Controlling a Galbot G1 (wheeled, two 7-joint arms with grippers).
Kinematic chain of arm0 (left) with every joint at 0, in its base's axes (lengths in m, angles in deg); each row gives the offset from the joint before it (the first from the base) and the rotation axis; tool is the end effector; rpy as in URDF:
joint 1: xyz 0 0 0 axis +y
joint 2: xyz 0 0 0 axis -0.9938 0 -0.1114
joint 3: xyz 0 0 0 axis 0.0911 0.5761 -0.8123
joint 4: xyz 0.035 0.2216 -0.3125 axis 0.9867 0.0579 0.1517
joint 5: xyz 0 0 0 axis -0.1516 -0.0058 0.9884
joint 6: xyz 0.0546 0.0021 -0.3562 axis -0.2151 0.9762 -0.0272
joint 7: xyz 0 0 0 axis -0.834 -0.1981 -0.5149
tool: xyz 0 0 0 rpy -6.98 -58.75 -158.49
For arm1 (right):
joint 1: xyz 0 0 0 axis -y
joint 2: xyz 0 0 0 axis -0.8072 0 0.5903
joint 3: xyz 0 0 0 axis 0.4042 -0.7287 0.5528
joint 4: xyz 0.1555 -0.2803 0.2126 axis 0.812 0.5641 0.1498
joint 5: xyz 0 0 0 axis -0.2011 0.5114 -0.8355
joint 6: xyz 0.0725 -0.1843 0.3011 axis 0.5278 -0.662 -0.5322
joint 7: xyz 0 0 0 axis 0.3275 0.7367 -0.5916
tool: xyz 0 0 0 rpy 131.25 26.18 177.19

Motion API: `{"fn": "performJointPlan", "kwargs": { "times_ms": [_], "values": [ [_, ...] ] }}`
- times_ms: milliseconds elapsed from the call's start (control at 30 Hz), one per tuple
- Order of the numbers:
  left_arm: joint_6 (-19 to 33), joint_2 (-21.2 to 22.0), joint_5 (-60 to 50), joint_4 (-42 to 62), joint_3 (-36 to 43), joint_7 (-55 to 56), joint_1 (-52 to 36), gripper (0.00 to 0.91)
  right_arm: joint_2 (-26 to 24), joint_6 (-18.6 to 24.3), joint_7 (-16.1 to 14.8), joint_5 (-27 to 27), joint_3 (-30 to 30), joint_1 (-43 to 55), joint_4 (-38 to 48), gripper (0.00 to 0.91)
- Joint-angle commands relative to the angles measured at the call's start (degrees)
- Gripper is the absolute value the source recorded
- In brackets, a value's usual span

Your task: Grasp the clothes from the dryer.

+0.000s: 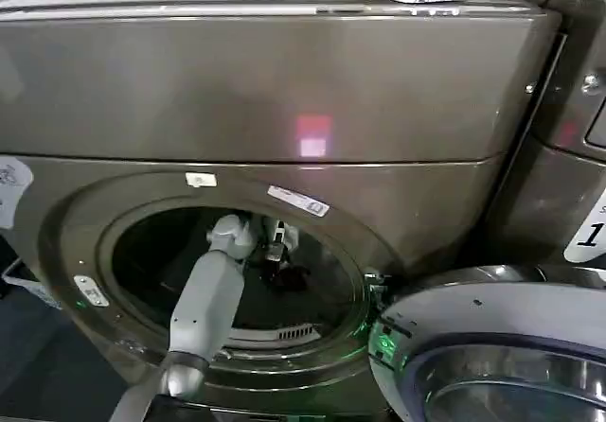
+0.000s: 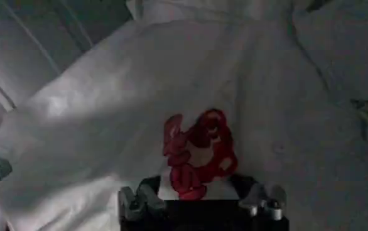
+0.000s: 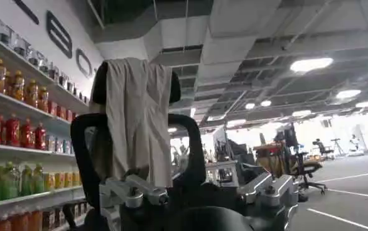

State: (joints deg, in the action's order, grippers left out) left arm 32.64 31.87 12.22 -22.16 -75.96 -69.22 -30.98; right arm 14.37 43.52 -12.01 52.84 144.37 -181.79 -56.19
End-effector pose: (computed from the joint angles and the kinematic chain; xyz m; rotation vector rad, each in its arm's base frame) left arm 0.5904 -0.0189 -0.2822 -1.4386 -1.5138 -1.5272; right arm -0.2175 -0.5219 -0.0832 2.0841 1.9200 -0.2257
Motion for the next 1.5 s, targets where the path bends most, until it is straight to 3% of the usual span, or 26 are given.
{"fn": "performJointPlan", "kwargs": {
  "times_ms": [33, 233, 500, 700, 800, 900, 1000, 1233, 1500],
  "values": [
    [-0.4, -0.1, 2.3, 3.3, -0.2, 0.5, 0.2, 0.000, 0.1, -0.1, -0.2, -0.1, -0.3, 0.2, -0.3, 0.907],
    [-1.4, -0.1, 6.6, 0.7, -2.2, 10.0, 0.8, 0.000, 0.2, -1.0, -0.6, -0.1, -1.0, 0.6, -1.2, 0.907],
    [-8.3, 0.6, 18.7, -5.7, -4.8, 31.7, 4.2, 0.000, 0.7, -0.7, -0.8, 0.2, -2.0, 1.3, -2.0, 0.907],
    [-16.2, 1.5, 25.4, -12.0, -5.3, 49.1, 7.9, 0.000, 1.0, -0.6, -0.9, 0.9, -2.2, 1.4, -2.3, 0.907],
    [-22.3, 2.3, 32.9, -15.5, -5.0, 58.6, 9.2, 0.000, 1.1, -1.9, -1.1, 1.0, -1.9, 1.4, -3.2, 0.907],
    [-27.3, 2.7, 40.1, -19.6, -4.9, 65.7, 11.1, 0.000, 1.7, -0.6, -2.2, 1.0, -2.6, 1.1, -4.4, 0.907],
    [-29.9, 2.7, 45.0, -23.4, -5.1, 71.0, 12.3, 0.000, 1.4, -0.7, -1.4, 1.2, -2.5, 1.5, -4.4, 0.907],
    [-30.5, 3.4, 54.4, -28.8, -5.0, 79.2, 13.5, 0.000, 1.6, -0.3, -1.5, 1.5, -2.7, 1.4, -4.0, 0.907],
    [-31.4, 3.9, 57.2, -29.3, -5.6, 81.6, 13.2, 0.000, 1.7, -0.1, -1.7, 1.6, -2.6, 1.4, -3.8, 0.907]
  ]
}}
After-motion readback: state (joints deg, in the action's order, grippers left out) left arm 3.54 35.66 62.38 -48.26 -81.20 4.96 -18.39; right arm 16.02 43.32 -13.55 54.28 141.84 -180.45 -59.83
